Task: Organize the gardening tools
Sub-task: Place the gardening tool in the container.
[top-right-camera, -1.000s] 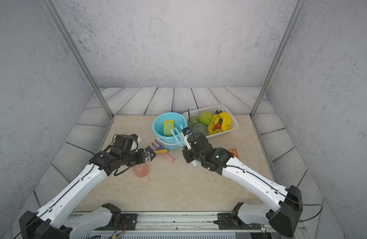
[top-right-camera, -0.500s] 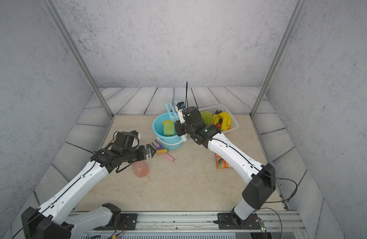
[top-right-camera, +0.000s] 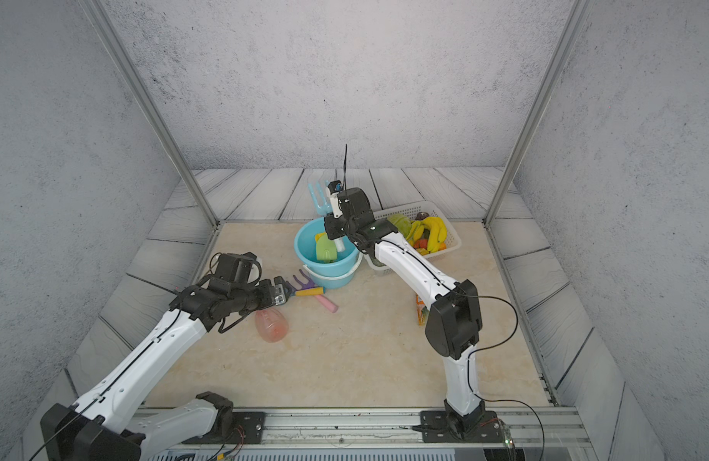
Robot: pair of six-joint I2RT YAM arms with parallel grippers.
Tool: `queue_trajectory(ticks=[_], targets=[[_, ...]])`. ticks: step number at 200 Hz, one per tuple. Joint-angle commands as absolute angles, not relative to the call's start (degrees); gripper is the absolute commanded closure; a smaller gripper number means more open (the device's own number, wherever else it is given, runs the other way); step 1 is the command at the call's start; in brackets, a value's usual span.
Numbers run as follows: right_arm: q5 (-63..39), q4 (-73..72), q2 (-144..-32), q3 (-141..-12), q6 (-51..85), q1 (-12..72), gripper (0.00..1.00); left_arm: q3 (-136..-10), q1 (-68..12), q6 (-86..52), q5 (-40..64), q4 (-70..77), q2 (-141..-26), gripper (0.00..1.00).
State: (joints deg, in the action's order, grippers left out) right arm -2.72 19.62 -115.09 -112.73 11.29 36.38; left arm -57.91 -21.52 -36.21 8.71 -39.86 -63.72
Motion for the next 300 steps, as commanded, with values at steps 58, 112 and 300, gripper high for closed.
queue_trajectory(ticks=[58,112,300], targets=[[-6.7,13.1,-125.3,-117.1,11.4,35.4,0.84,-57.6,-20.2,-35.4,8.7,-40.2,-65.1,0.02],[-8.2,9.4,-126.5,-113.5,12.9,35.3,0.84,-56.6,-19.7,-35.1,9.0,-39.2,-65.6,0.02],[-8.7,6.1,-125.6,-106.9,13.3,35.4,0.70,-55.7,-19.4,-35.3,9.6,-38.0,-67.0,0.02]])
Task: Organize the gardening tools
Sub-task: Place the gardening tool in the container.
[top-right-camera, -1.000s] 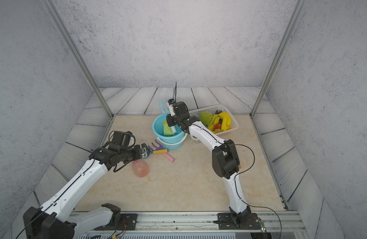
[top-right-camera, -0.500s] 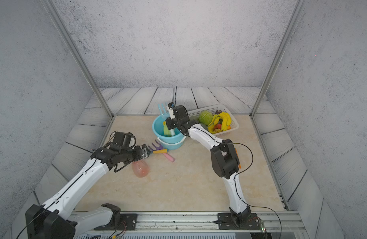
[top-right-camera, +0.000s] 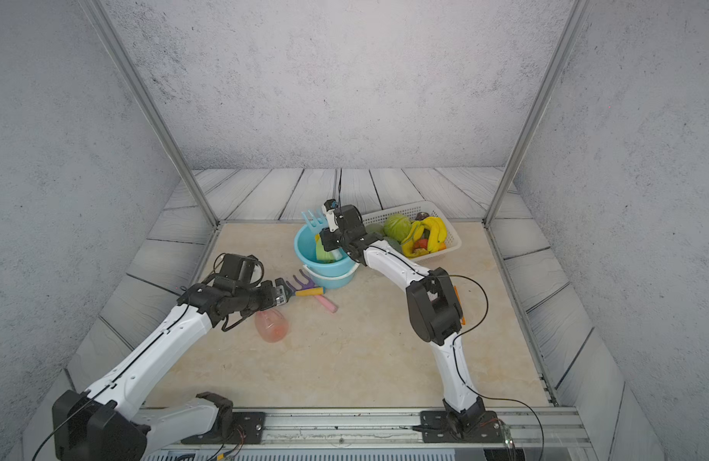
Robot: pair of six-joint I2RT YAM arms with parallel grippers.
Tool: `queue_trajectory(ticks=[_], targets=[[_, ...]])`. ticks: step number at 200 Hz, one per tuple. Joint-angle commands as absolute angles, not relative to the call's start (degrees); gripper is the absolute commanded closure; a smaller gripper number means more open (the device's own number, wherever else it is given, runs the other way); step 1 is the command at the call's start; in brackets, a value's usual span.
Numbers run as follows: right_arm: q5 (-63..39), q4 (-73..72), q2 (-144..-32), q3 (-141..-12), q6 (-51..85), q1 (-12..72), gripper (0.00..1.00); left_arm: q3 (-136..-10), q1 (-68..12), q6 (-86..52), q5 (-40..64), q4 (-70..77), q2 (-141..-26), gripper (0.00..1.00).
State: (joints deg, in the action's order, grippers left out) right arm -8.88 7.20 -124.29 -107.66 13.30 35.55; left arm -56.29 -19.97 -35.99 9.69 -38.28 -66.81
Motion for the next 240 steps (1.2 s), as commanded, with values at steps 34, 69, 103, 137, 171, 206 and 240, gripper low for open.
queue_trajectory(ticks=[34,69,103,137,171,206,240], targets=[[-8.0,6.6,-123.7,-106.3,13.1,35.4,0.59,-56.0,-19.3,-35.4,9.5,-38.1,-66.7,0.02],[-6.8,8.5,-119.1,-105.6,12.5,35.3,0.54,-56.9,-19.3,-35.7,9.4,-38.9,-66.2,0.02],[-5.2,11.7,-111.9,-103.0,13.3,35.4,0.50,-58.0,-19.2,-37.0,10.4,-39.3,-65.8,0.02],[-4.9,15.7,-102.5,-96.3,16.9,35.4,0.47,-59.2,-19.3,-39.2,12.3,-39.1,-66.3,0.04],[-4.9,19.0,-92.5,-86.2,20.8,35.4,0.46,-60.1,-19.3,-42.4,13.2,-37.8,-68.3,0.07],[-6.4,17.6,-81.8,-71.6,24.2,35.4,0.46,-60.1,-19.4,-46.5,13.8,-34.1,-71.7,0.12],[-5.6,17.7,-73.3,-60.3,26.0,35.4,0.46,-61.5,-19.4,-51.1,15.7,-31.0,-77.3,0.17]])
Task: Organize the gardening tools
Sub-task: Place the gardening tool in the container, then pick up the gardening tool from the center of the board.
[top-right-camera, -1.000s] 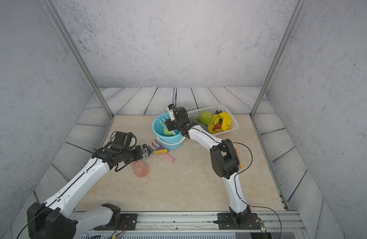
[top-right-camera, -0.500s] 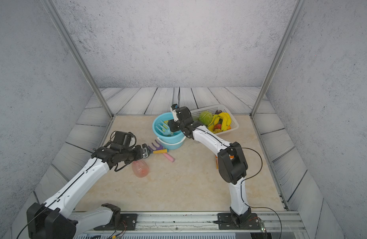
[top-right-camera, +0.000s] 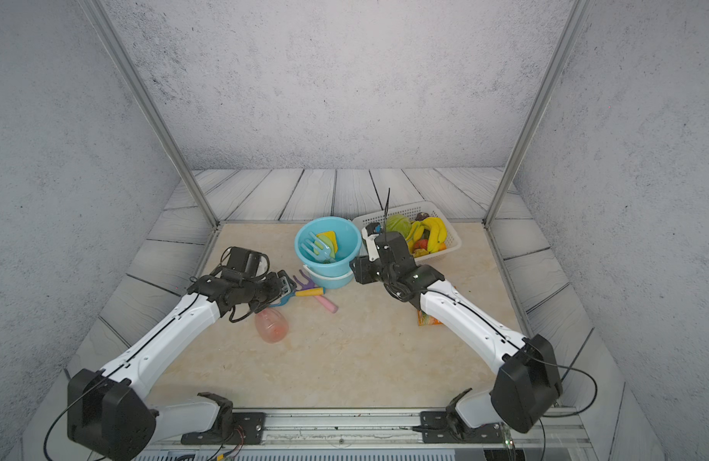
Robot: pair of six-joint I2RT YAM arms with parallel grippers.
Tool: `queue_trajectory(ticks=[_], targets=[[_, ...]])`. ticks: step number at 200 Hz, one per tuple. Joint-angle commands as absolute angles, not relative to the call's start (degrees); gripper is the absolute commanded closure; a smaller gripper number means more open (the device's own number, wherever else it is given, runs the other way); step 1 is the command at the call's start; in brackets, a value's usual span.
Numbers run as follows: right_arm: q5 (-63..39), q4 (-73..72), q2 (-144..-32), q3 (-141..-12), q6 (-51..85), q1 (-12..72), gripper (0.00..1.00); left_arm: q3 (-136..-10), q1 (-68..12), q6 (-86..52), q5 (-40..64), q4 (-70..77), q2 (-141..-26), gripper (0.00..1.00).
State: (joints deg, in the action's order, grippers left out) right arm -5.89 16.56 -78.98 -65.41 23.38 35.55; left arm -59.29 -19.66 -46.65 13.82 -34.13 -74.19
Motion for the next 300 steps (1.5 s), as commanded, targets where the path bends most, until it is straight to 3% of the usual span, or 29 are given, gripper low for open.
queue_trajectory(ticks=[1,46,104,179,224,253,300], targets=[[-5.5,17.7,-73.1,-60.1,26.0,35.4,0.46,-61.5,-19.4,-51.3,15.8,-30.9,-77.6,0.17],[-4.1,18.4,-66.0,-52.4,26.6,35.4,0.46,-62.6,-19.4,-60.3,17.9,-23.4,-86.4,0.19],[-2.6,19.9,-63.6,-50.0,26.2,35.4,0.46,-64.6,-19.3,-68.0,12.9,-22.0,-92.3,0.26],[-1.1,20.7,-63.1,-50.2,25.4,35.4,0.46,-64.9,-18.8,-76.4,9.0,-20.7,-95.7,0.39],[0.0,21.0,-62.4,-50.0,25.0,35.4,0.46,-64.1,-18.8,-80.4,7.8,-20.4,-97.4,0.38],[0.2,21.0,-62.7,-50.3,24.6,35.4,0.46,-64.5,-18.6,-81.4,7.6,-20.1,-98.7,0.31],[0.2,21.2,-63.2,-50.7,24.3,35.4,0.46,-66.0,-18.3,-82.8,8.6,-19.6,-102.5,0.31]])
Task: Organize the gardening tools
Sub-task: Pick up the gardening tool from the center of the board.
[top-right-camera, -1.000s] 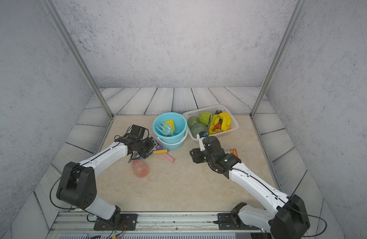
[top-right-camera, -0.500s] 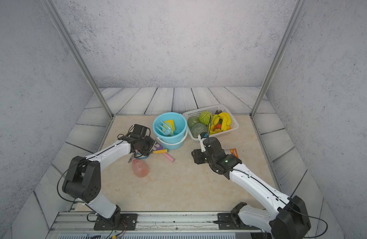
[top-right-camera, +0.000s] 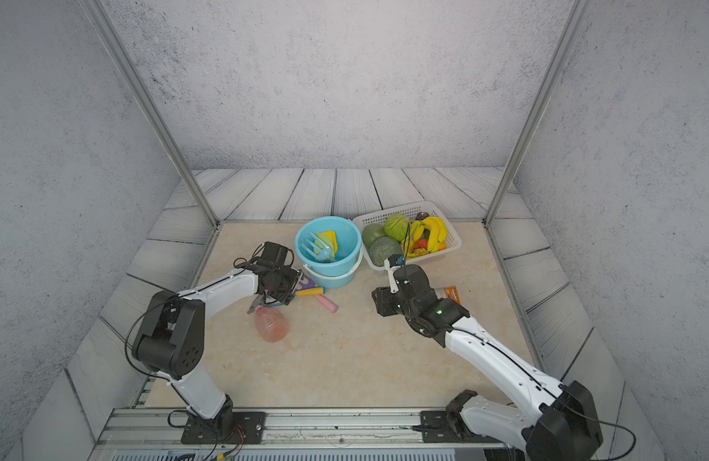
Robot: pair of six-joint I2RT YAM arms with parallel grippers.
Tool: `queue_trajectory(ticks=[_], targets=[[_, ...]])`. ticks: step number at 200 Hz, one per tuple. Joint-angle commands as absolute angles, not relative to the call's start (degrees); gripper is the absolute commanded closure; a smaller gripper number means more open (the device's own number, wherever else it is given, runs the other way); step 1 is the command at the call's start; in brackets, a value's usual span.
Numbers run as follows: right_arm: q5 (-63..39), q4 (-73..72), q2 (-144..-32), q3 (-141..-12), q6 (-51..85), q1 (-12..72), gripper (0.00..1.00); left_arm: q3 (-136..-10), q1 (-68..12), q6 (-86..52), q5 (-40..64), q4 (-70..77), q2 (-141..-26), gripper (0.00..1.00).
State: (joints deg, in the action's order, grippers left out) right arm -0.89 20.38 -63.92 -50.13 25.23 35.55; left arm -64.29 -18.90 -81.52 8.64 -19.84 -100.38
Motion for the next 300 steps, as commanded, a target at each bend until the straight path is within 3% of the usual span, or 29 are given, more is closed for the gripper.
queue_trajectory(ticks=[1,206,300], targets=[[0.2,21.2,-63.2,-50.7,24.3,35.4,0.47,-66.0,-18.3,-82.8,8.6,-19.5,-102.5,0.31],[2.7,21.1,-64.3,-50.3,24.2,35.4,0.47,-66.4,-17.6,-83.1,10.4,-18.2,-108.3,0.42],[3.9,20.8,-63.1,-49.4,25.0,35.4,0.47,-65.2,-17.2,-82.3,11.2,-18.4,-106.6,0.61]])
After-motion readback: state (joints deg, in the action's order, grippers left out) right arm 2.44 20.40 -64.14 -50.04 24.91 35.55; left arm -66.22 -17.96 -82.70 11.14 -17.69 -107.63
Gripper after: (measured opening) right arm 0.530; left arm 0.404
